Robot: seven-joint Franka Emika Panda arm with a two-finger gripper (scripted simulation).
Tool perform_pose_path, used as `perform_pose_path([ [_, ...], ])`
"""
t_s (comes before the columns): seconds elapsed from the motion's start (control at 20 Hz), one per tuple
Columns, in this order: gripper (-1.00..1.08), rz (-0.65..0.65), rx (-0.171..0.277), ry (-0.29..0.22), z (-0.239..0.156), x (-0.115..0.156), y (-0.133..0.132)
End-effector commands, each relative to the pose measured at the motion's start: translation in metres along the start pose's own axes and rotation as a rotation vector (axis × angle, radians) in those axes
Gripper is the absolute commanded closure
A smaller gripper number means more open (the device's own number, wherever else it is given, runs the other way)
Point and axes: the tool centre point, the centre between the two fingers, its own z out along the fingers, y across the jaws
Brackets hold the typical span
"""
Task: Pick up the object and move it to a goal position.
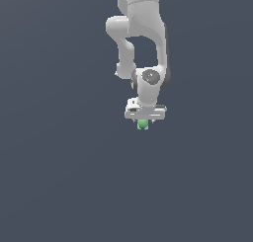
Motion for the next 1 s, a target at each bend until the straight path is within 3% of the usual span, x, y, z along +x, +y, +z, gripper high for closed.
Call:
perform_pose_path([
  [0.0, 1.08, 0.0, 0.0, 0.001, 0.001, 0.0, 0.0],
  [0.95, 1.08, -0.001, 0.001, 0.003, -0.018, 0.012, 0.001],
])
